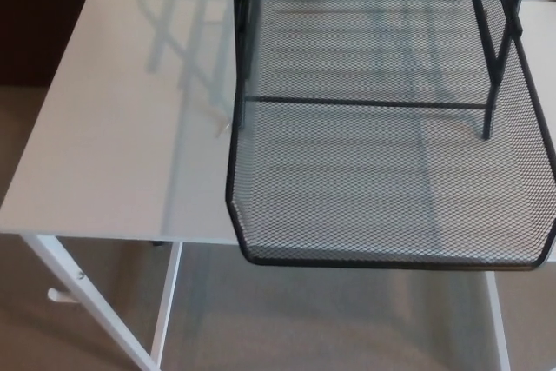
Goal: The robot walk towards a table in front and then pushes a layer of a file tray back to its original position using its right hand
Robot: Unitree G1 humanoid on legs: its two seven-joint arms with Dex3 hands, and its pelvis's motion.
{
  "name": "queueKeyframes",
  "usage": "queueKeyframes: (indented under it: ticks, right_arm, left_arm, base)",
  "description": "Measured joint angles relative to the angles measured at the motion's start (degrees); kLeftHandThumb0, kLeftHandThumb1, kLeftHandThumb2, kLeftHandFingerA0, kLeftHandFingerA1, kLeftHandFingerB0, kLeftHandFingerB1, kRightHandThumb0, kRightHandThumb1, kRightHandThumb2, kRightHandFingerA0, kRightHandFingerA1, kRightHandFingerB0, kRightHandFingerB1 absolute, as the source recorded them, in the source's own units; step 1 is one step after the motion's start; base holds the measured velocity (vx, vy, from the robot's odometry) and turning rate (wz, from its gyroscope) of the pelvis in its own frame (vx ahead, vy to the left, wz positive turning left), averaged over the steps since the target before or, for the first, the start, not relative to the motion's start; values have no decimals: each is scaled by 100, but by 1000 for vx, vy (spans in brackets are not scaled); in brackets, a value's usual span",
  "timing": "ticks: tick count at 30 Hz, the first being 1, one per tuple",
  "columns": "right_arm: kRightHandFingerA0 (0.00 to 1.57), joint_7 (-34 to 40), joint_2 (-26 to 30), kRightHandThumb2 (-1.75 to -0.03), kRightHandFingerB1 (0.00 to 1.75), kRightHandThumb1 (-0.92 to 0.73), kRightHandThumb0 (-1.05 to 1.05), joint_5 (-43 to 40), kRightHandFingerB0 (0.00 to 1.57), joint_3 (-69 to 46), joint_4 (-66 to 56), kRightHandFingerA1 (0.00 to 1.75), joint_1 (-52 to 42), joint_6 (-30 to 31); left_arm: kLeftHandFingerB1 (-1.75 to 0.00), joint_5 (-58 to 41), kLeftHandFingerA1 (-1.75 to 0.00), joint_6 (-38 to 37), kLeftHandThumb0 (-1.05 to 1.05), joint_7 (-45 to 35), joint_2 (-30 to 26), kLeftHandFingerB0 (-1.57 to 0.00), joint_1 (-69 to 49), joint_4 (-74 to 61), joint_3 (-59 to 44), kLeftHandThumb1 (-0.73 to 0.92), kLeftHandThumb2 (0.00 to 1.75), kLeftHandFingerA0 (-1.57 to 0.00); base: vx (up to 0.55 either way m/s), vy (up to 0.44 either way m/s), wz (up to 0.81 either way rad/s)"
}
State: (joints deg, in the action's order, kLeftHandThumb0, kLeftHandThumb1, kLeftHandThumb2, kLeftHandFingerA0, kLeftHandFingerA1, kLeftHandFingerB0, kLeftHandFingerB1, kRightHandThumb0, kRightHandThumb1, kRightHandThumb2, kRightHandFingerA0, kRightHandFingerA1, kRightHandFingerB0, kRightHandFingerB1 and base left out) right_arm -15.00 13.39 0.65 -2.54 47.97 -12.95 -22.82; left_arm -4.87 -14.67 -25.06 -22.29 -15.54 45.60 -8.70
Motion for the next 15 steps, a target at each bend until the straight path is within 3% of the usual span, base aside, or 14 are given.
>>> queueKeyframes:
  ticks: [4,5,10,11,15]
  right_arm:
    - [58,10,1,-58,40,-59,-31,13,42,19,0,45,-3,-5]
    - [53,29,8,-75,49,-47,-41,41,37,52,-21,55,-13,-17]
    - [53,301,88,-75,49,-48,-41,409,37,407,-822,54,-381,-144]
    - [58,343,92,-58,39,-60,-33,473,41,459,-1118,44,-537,-171]
    - [57,432,123,-58,40,-61,-34,613,41,550,-2021,47,-1056,-323]
  left_arm:
    - [-47,4,-52,0,-43,-1,-2,-51,-1,-14,8,41,68,-64]
    - [-47,6,-52,0,-43,0,-2,-50,3,-19,13,41,68,-64]
    - [-48,13,-52,-2,-43,5,-4,-52,4,-23,25,40,67,-64]
    - [-48,12,-52,-2,-43,4,-4,-51,2,-24,20,40,67,-64]
    - [-48,12,-52,-1,-44,2,-11,-52,15,-24,10,40,68,-64]
  base:
    - [0,0,0]
    - [0,0,0]
    - [0,0,0]
    - [0,0,0]
    - [0,0,0]
